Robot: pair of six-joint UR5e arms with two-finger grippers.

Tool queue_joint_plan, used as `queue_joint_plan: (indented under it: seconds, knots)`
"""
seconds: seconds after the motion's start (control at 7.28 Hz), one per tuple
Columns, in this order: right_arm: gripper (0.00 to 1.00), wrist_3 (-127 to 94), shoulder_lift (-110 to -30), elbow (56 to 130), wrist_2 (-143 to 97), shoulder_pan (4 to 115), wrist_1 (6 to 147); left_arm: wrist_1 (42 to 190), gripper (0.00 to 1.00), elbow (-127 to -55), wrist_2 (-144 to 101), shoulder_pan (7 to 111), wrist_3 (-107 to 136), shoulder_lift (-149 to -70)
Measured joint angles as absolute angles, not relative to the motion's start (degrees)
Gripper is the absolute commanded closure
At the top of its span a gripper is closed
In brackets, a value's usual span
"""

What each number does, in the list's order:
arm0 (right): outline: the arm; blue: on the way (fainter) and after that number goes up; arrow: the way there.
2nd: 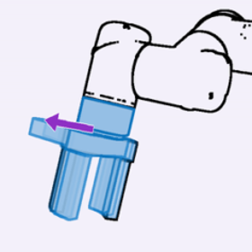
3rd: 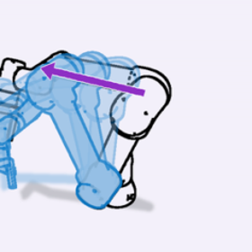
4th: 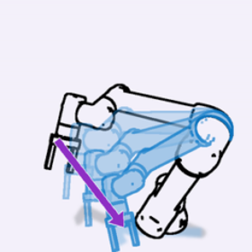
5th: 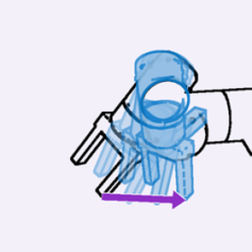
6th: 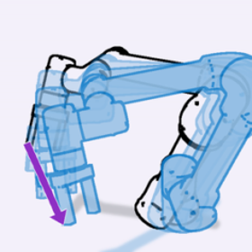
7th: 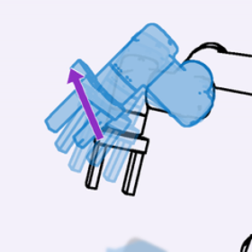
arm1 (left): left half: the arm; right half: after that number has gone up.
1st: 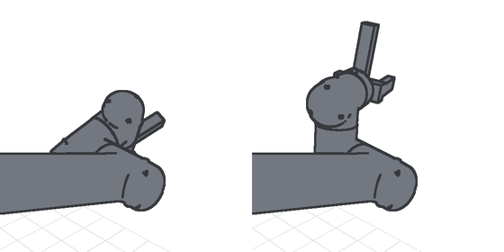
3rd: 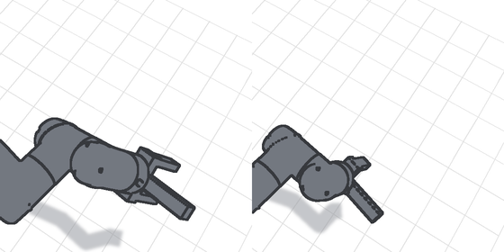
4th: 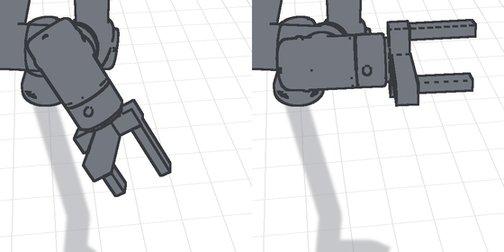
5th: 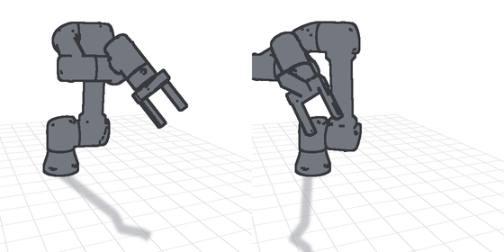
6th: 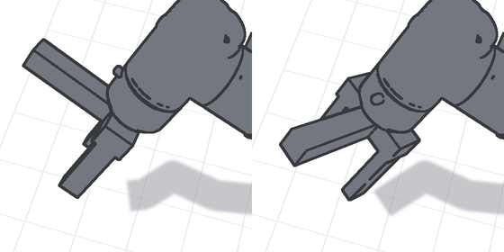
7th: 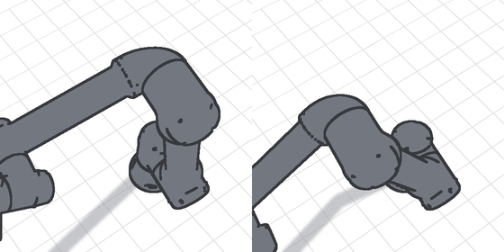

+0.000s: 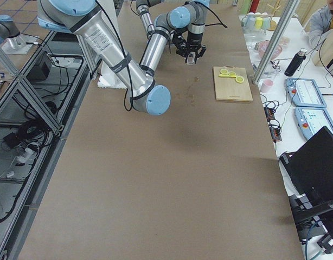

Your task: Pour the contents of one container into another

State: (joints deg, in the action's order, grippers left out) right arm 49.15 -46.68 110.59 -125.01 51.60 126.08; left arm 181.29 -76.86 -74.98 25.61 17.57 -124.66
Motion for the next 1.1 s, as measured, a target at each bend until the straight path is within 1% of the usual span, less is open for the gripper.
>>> queue_joint_plan:
  seconds: [0.27, 0.69, 0.82, 1.1]
  knots:
    - [1.00, 49.3, -52.0, 111.4, -131.1, 55.5, 120.6, 182.7, 1.00, -76.6, -75.0, 29.8, 17.8, -122.4]
    - [1.00, 49.4, -62.4, 111.0, -140.8, 61.0, 106.4, 182.7, 1.00, -77.1, -75.6, 36.2, 18.2, -119.1]
    - [1.00, 49.4, -65.6, 110.3, -142.8, 61.8, 100.9, 182.7, 1.00, -77.2, -75.8, 37.4, 18.3, -117.9]
    - [1.00, 48.7, -69.4, 107.6, -145.0, 62.6, 90.6, 182.8, 1.00, -77.2, -76.2, 39.4, 18.4, -115.9]
